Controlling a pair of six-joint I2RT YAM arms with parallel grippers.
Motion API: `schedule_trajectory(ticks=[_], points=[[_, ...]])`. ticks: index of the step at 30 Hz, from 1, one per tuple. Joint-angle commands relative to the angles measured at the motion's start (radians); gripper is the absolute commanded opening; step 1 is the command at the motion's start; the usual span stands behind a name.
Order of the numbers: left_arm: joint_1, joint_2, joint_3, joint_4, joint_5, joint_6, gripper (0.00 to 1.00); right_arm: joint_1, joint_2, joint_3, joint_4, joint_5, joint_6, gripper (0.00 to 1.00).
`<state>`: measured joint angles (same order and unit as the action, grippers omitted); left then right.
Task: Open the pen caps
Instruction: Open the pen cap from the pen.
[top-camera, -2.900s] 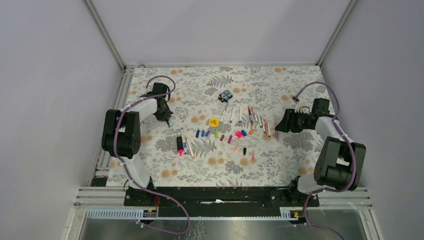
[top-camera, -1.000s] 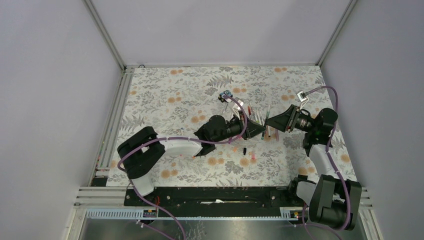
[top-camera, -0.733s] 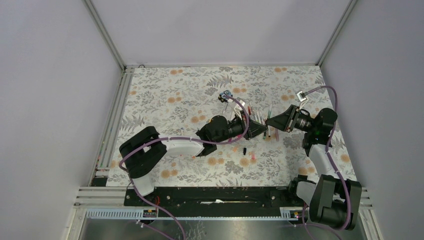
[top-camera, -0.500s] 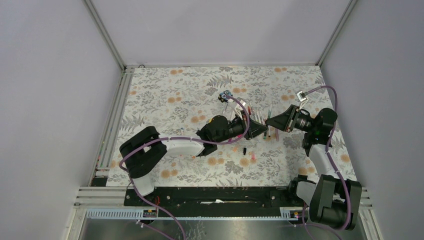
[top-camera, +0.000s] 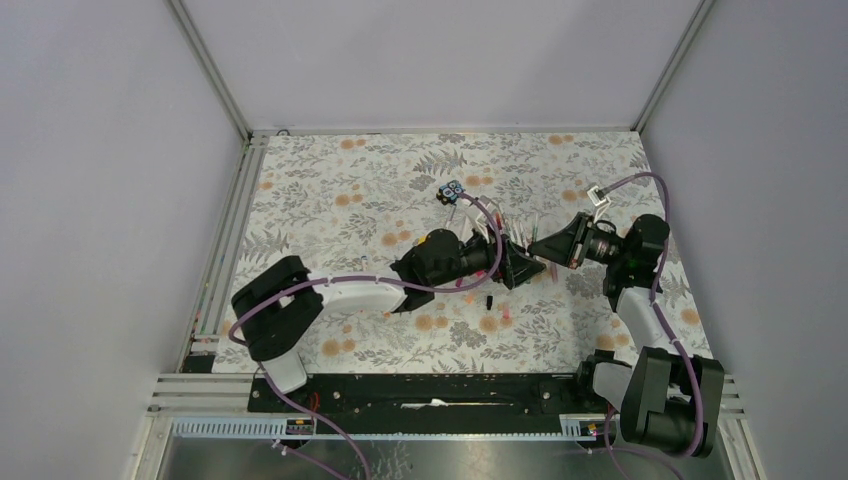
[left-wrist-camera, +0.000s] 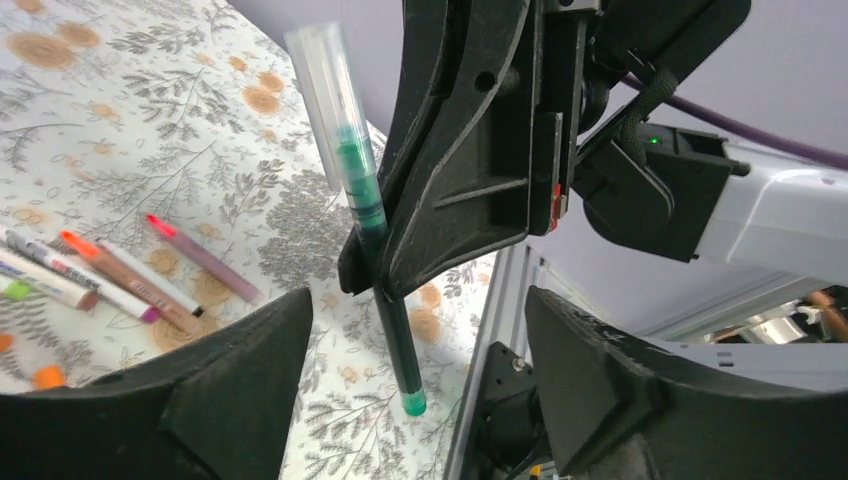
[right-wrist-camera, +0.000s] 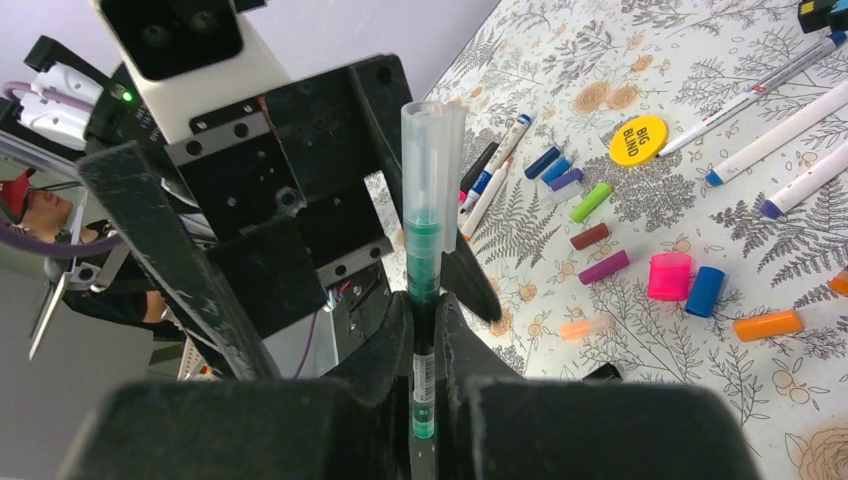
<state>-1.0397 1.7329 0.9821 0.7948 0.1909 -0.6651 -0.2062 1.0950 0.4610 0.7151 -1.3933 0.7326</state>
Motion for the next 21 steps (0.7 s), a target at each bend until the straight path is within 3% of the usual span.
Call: schedule_trajectory(ticks=[1,2,3,11,21], points=[[0.004,-0.150,-0.041,-0.019,-0.058,0.125,0.90,0.008,-0.018,0.051,-0.118,-0.070,-0.175,0.00],[0.009,-0.174,-0.056,-0.020,-0.068,0.133,0.97,0.008,-0.017,0.057,-0.144,-0.078,-0.204,0.00],[0.019,-0.197,-0.067,-0.025,-0.068,0.139,0.99,0.008,-0.019,0.061,-0.173,-0.086,-0.234,0.00],[0.162,-0.211,0.018,-0.159,0.131,0.000,0.99,0.008,-0.029,0.077,-0.307,-0.131,-0.380,0.00],[0.142,-0.090,0.123,-0.135,0.156,-0.114,0.99,0.011,-0.016,0.077,-0.327,-0.150,-0.404,0.00]])
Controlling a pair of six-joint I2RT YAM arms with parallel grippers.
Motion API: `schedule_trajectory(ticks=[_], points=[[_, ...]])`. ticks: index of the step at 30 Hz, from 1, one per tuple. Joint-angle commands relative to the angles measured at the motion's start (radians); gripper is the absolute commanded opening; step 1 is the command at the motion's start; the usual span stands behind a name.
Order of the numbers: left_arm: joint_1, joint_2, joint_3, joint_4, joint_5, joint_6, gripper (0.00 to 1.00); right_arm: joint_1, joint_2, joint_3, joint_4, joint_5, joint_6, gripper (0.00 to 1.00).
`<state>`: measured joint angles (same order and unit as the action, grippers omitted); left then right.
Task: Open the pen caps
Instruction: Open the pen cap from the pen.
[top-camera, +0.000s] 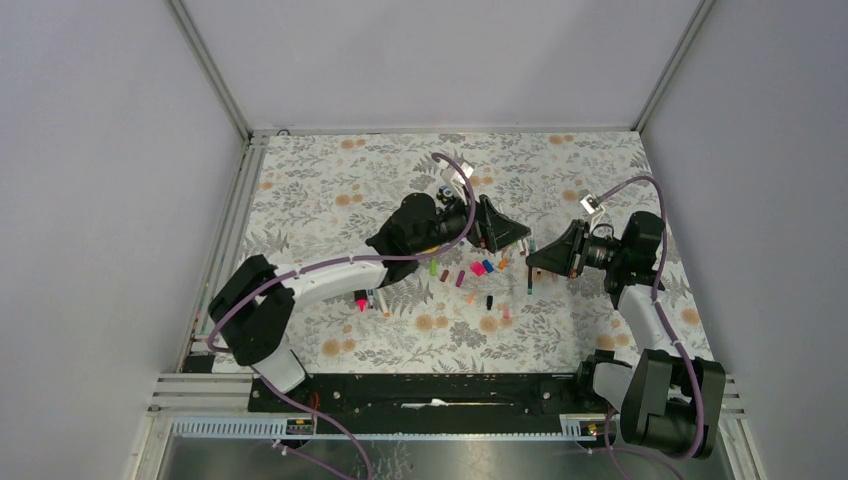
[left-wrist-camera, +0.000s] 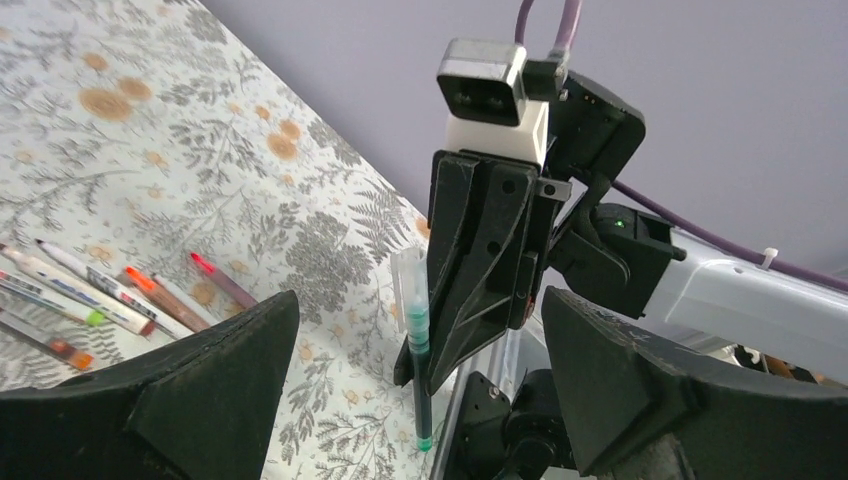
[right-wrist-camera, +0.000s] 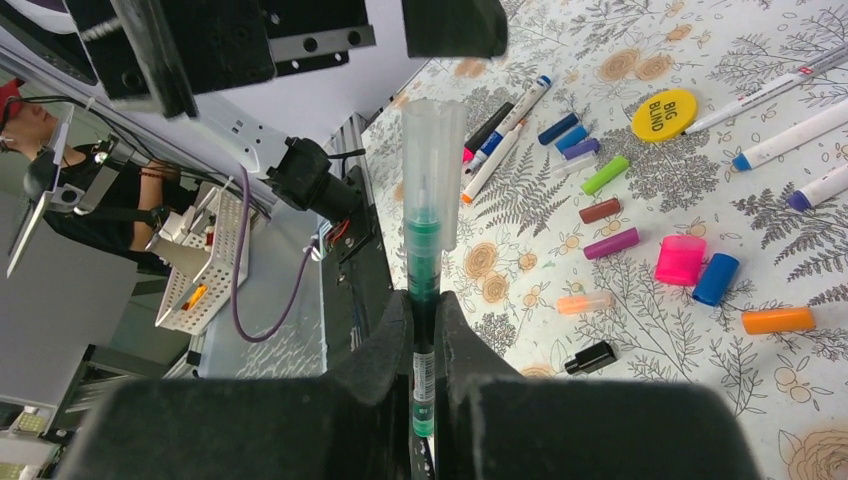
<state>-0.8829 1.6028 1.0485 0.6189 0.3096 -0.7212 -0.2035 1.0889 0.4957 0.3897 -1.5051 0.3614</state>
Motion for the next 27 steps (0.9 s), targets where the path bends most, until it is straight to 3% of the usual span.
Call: schedule_trajectory(ticks=[1,7,11,17,22,27], points=[[-0.020,0.053,0.063,0.048,0.038,-0.064,0.99,0.009,-0.010,0.042,-0.003,-0.039,-0.035,0.00],[-0.042,0.139,0.112,0.087,0.044,-0.098,0.87,0.013,-0.004,0.042,-0.004,-0.043,-0.035,0.00],[-0.053,0.180,0.144,0.096,0.053,-0.109,0.71,0.013,0.000,0.043,-0.005,-0.042,-0.036,0.00],[-0.057,0.208,0.162,0.099,0.069,-0.128,0.37,0.015,0.003,0.044,-0.006,-0.041,-0.038,0.00],[-0.057,0.207,0.160,0.104,0.066,-0.133,0.25,0.015,0.004,0.044,-0.006,-0.041,-0.039,0.00],[-0.056,0.203,0.160,0.118,0.060,-0.134,0.02,0.015,0.004,0.043,-0.008,-0.035,-0.041,0.00]])
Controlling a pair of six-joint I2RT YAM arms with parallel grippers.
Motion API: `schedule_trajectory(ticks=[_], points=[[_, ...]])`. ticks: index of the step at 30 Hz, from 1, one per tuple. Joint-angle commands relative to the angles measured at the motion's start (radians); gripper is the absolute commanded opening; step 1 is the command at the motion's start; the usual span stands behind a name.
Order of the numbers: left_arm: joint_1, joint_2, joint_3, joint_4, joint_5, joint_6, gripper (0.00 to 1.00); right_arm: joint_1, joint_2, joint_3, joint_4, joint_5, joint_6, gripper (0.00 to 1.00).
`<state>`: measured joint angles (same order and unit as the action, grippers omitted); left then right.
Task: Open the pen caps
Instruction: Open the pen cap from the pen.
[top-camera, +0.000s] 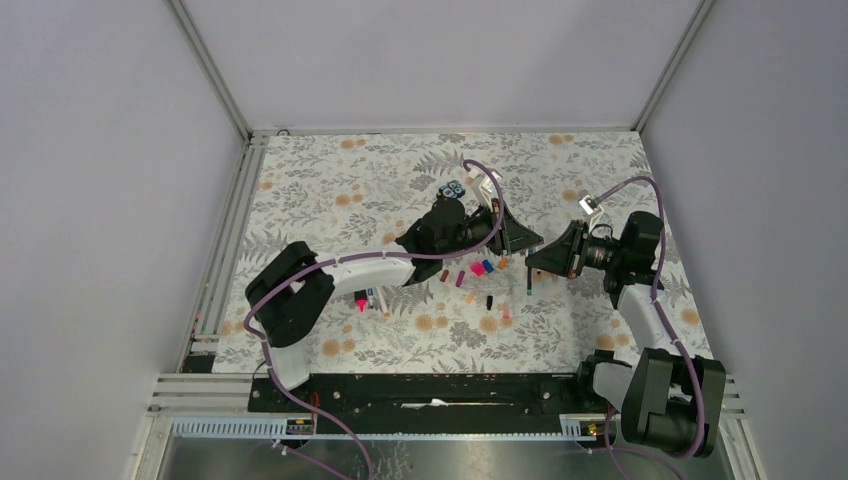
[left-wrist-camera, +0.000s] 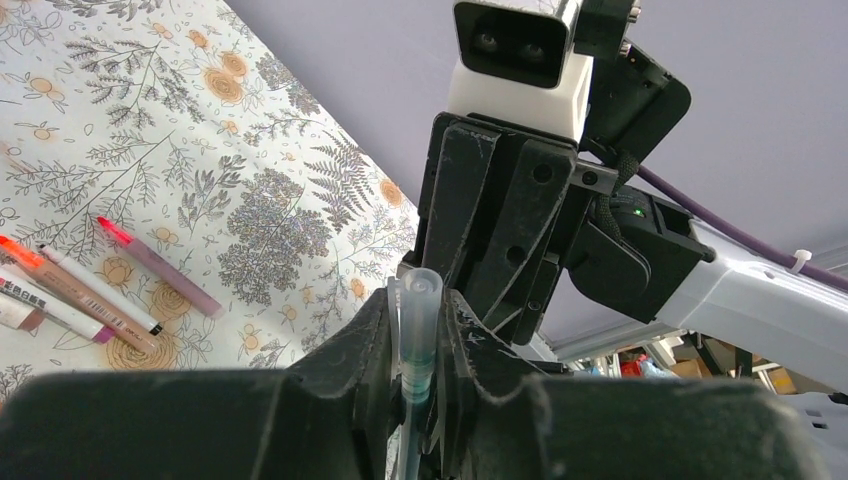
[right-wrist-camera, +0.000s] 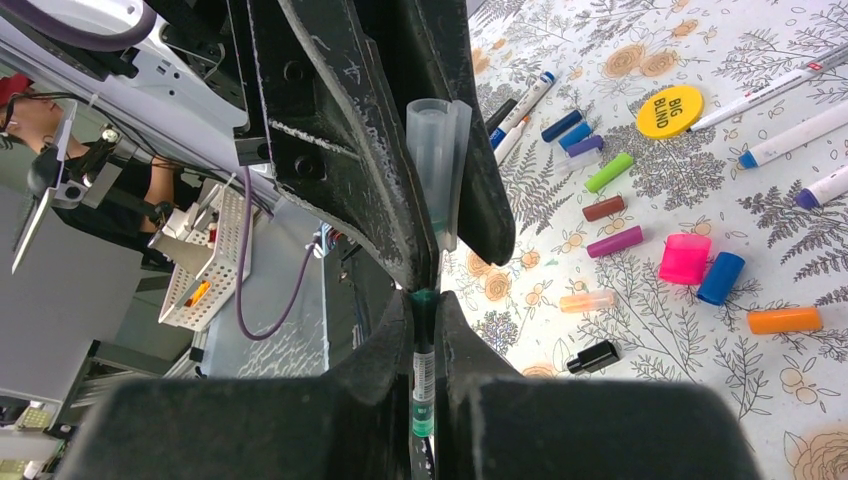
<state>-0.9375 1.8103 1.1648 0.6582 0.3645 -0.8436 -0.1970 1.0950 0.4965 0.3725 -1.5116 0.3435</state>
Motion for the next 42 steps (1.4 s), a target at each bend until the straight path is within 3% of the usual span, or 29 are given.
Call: schedule_trajectory(ticks=[1,6,12,15,19,21,28,33,42], points=[[-0.003,-0.006,0.041,0.087,0.006,-0.015,0.00,0.008,-0.002,0.041,0.008,-0.024,-0.024,0.02],[-0.001,-0.016,0.010,0.151,-0.016,-0.037,0.00,0.008,0.003,0.031,0.001,-0.010,-0.031,0.31],[0.000,-0.022,0.003,0.198,-0.041,-0.039,0.00,0.023,0.023,0.033,-0.007,-0.009,-0.032,0.39],[0.000,-0.018,0.010,0.197,-0.041,-0.034,0.00,0.027,0.027,0.036,-0.012,-0.013,-0.032,0.33],[0.002,-0.018,0.005,0.238,-0.059,-0.013,0.00,0.042,0.044,0.047,-0.013,-0.049,-0.032,0.05],[0.017,-0.026,0.000,0.292,-0.091,0.018,0.00,0.052,0.059,0.054,-0.016,-0.077,-0.030,0.00],[0.158,-0.062,0.113,0.365,-0.266,0.135,0.00,0.085,0.098,0.043,0.015,-0.090,0.003,0.00],[0.241,-0.074,0.207,0.349,-0.284,0.132,0.00,0.099,0.112,0.035,0.023,-0.081,0.008,0.00],[0.298,-0.200,0.043,0.314,-0.206,0.077,0.00,0.041,0.089,0.037,-0.022,0.006,-0.049,0.00]])
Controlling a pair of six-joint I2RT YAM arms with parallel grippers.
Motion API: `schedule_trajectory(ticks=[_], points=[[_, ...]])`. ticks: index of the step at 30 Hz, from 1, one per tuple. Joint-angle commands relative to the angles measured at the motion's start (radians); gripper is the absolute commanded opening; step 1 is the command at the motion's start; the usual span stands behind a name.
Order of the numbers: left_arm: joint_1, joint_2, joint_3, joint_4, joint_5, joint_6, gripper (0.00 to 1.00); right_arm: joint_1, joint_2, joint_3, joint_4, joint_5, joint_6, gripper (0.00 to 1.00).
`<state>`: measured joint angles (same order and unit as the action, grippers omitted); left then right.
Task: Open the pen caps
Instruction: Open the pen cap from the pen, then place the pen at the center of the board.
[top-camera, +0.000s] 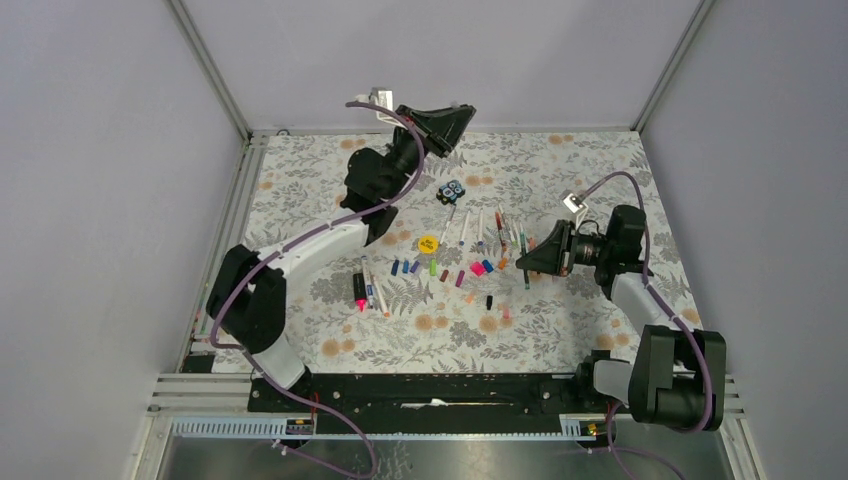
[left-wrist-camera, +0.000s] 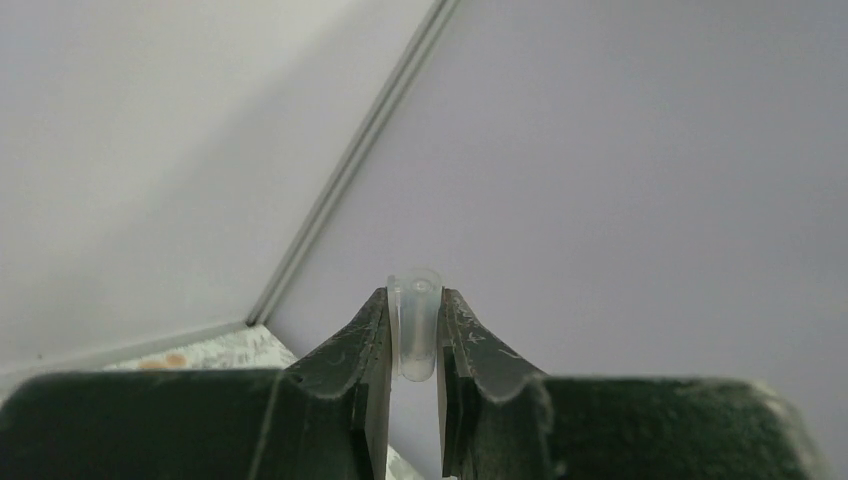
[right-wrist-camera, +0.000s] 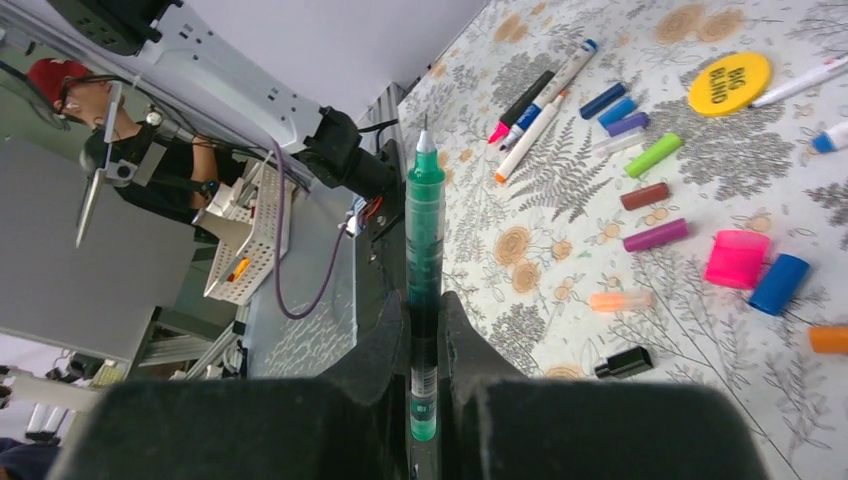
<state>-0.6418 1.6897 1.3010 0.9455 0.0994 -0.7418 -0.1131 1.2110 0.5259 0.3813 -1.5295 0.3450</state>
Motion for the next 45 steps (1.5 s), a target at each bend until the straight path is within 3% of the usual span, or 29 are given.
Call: schedule_trajectory(ticks=[1,5,6,13,18,30,45], points=[[0.009,-0.101,-0.129,0.009,0.080,-0.038,0.00,-0.066,-0.037,0.019,-0.102,0.050,-0.104,0.00],[0.039,-0.224,-0.273,-0.126,0.171,-0.071,0.00,-0.111,-0.067,0.108,-0.506,0.286,-0.458,0.00],[0.045,-0.251,-0.301,-0.172,0.196,-0.079,0.00,-0.113,-0.069,0.121,-0.541,0.383,-0.489,0.00],[0.036,-0.358,-0.455,-0.383,0.385,-0.103,0.00,-0.201,-0.057,0.123,-0.547,0.662,-0.500,0.01],[-0.044,-0.373,-0.525,-0.455,0.383,-0.073,0.00,-0.221,-0.028,0.116,-0.532,0.802,-0.493,0.02],[-0.214,-0.294,-0.535,-0.533,0.265,0.029,0.00,-0.223,0.113,0.147,-0.545,0.927,-0.514,0.07],[-0.294,-0.203,-0.492,-0.562,0.230,0.065,0.00,-0.223,0.233,0.214,-0.592,0.964,-0.538,0.17]])
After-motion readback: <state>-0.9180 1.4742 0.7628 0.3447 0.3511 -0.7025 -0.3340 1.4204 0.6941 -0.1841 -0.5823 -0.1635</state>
